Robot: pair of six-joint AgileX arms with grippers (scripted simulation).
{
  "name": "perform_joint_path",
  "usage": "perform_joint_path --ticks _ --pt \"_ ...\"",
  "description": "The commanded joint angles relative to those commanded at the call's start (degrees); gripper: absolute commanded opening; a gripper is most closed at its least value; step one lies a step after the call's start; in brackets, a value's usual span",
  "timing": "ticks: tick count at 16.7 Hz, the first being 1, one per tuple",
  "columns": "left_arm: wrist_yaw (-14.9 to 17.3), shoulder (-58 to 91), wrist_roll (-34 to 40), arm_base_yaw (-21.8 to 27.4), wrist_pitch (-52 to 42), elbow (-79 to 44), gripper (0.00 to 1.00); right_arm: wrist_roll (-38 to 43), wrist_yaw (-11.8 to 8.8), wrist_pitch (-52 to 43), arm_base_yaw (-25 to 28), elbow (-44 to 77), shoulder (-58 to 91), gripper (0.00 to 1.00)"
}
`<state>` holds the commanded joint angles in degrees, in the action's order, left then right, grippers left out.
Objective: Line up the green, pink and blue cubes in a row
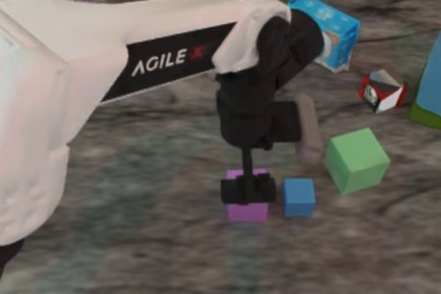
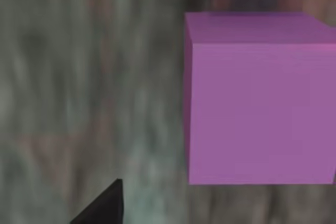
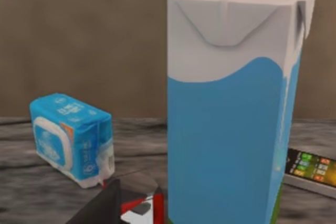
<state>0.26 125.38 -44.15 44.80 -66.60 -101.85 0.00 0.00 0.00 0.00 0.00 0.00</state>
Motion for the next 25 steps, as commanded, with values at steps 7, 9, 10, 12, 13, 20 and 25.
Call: perform_joint_path --ticks 7,9,10,12,13,20,25 --pt "-0.06 -0.96 0.28 -0.14 -0.52 -0.21 1.0 0.02 0.02 -0.39 0.11 0.53 0.53 1.0" --pt "-0.27 -3.83 1.49 -1.74 1.5 2.4 1.0 0.1 0.05 -2.32 0.72 3.23 3.3 1.0" --pt "-0.4 -6.16 2.42 -2.94 3.02 4.51 1.0 0.18 0.05 -3.84 1.23 5.44 5.62 1.0" --pt "-0.67 -12.53 4.82 -6.01 6.86 10.2 1.0 0.38 0.02 -7.6 2.54 11.04 11.84 1.0" --pt "-0.8 -16.49 6.25 -7.8 9.08 13.73 1.0 0.5 -0.01 -9.76 3.3 14.26 15.66 1.0" --pt "-1.21 -54.27 19.09 -22.83 27.6 47.13 1.0 1.31 -0.05 -29.74 10.03 42.06 55.32 1.0" --pt "-1.04 -85.16 29.47 -33.55 42.35 73.11 1.0 1.89 0.14 -45.02 14.9 62.09 83.5 1.0"
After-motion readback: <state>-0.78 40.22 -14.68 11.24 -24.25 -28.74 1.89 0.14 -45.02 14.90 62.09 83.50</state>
